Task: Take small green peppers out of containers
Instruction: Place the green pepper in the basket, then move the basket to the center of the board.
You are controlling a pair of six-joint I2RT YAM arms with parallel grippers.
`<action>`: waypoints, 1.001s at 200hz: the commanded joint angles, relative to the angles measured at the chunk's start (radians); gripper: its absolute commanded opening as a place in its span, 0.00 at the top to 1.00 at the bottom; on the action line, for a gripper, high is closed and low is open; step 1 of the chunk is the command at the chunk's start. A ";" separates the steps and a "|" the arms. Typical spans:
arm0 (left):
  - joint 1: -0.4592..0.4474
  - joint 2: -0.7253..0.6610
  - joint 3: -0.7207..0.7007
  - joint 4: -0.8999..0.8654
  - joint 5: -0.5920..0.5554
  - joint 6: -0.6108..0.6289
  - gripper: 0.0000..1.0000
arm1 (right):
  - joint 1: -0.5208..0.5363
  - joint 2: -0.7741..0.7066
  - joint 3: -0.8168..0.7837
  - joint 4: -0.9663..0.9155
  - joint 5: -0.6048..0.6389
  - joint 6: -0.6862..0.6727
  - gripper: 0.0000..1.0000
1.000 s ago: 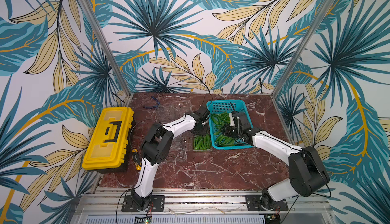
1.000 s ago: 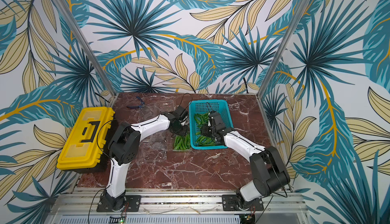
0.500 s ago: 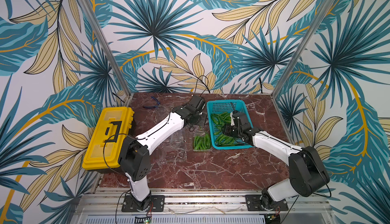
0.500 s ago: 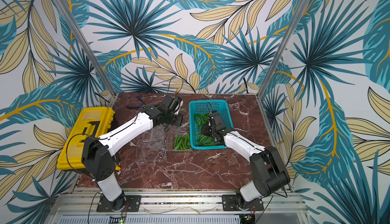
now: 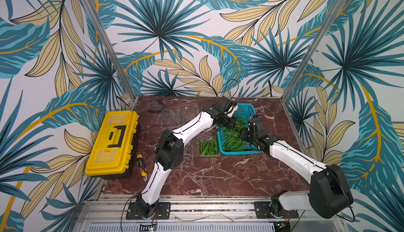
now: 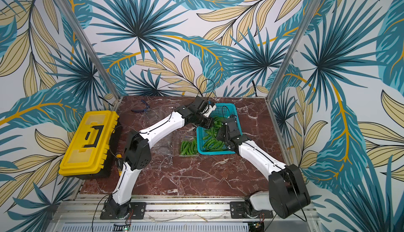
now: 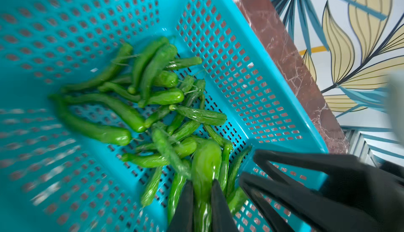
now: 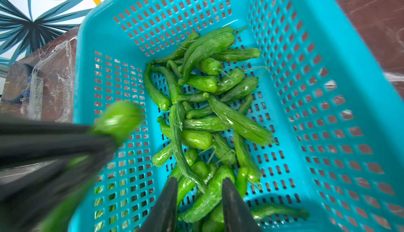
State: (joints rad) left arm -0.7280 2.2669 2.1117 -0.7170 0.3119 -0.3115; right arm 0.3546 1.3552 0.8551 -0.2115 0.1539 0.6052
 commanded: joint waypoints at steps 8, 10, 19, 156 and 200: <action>0.005 0.035 0.089 -0.007 0.062 -0.029 0.96 | -0.006 -0.032 -0.048 -0.065 0.029 -0.009 0.64; 0.004 0.037 0.090 -0.007 0.062 -0.033 0.95 | -0.007 -0.033 -0.050 -0.065 0.028 -0.007 0.64; 0.005 0.045 0.088 -0.007 0.067 -0.040 0.92 | -0.007 -0.036 -0.057 -0.066 0.026 -0.002 0.64; 0.122 -0.498 -0.536 0.307 -0.234 -0.181 0.35 | 0.140 -0.026 0.043 0.052 -0.225 -0.217 0.62; 0.304 -0.584 -0.785 0.306 -0.235 -0.320 0.35 | 0.297 0.182 0.192 -0.041 -0.386 -0.320 0.62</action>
State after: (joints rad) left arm -0.4923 1.6650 1.4517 -0.4221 0.1036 -0.5213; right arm 0.5953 1.4307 1.0008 -0.1978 -0.1207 0.3691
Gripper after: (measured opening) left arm 0.651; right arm 0.381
